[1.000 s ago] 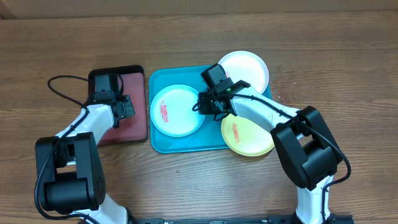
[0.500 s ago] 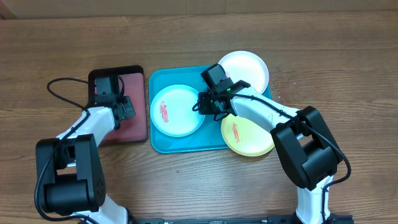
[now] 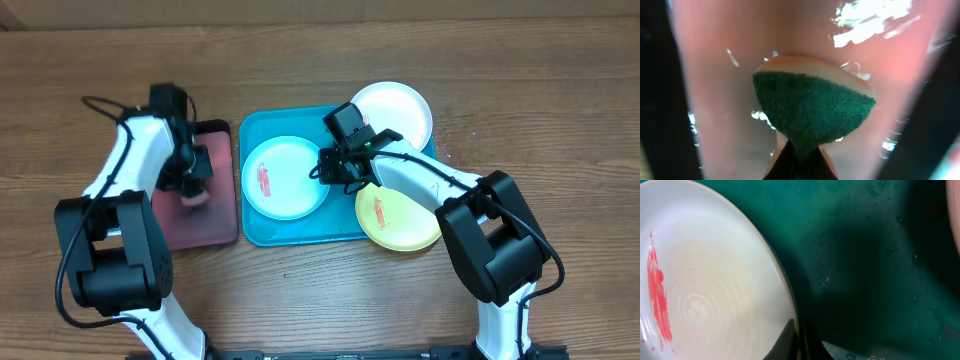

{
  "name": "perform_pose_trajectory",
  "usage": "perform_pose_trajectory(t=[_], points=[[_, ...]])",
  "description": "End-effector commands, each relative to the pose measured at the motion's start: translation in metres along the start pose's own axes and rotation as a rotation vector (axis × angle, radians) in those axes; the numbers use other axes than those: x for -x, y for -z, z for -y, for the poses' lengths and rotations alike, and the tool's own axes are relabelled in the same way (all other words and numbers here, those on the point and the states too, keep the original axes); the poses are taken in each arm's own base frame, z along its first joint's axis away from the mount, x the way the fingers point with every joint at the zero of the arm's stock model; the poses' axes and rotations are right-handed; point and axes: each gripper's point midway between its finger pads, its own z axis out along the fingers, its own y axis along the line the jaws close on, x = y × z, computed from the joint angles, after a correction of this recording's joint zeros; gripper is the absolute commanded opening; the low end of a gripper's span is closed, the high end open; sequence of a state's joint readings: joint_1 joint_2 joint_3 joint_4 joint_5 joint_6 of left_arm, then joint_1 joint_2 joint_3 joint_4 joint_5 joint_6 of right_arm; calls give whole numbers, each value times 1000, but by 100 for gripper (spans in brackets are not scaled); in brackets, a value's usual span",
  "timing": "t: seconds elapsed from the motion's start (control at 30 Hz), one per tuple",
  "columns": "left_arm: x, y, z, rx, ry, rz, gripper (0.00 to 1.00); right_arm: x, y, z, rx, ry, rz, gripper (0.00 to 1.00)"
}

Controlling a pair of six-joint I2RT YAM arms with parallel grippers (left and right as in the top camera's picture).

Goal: Clean dirty plates on tray and stack at the side
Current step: 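Carry the sponge with the left gripper over the light-blue plate, then scrub the light-blue plate with the sponge while right gripper holds its rim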

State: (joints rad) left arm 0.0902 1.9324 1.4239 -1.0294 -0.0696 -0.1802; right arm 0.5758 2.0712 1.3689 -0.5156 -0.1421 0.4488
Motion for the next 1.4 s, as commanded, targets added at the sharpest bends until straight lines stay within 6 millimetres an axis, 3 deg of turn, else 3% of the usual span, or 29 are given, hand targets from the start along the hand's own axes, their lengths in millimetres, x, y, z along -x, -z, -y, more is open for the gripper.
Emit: perform_pose_trajectory(t=[0.0,0.2,0.47,0.6,0.83,1.03,1.37], points=[[21,45,28,-89,-93,67,4,-1,-5,5,-14,-3,-11,4],[18,92,64,-111,-190,112,4,-3,-3,1,52,-23,-45,4],[2,91,120,-175,-219,117,4,-5,4,7,148,-106,-114,4],[-5,73,132,-143,-164,123,4,-5,5,14,131,-149,-123,4],[-26,23,142,-106,-95,115,4,-4,4,19,106,-162,-116,4],[-42,-7,136,-44,-31,114,4,-2,3,24,71,-183,-100,4],[-73,-19,126,-13,-21,1,4,-1,3,25,65,-182,-96,4]])
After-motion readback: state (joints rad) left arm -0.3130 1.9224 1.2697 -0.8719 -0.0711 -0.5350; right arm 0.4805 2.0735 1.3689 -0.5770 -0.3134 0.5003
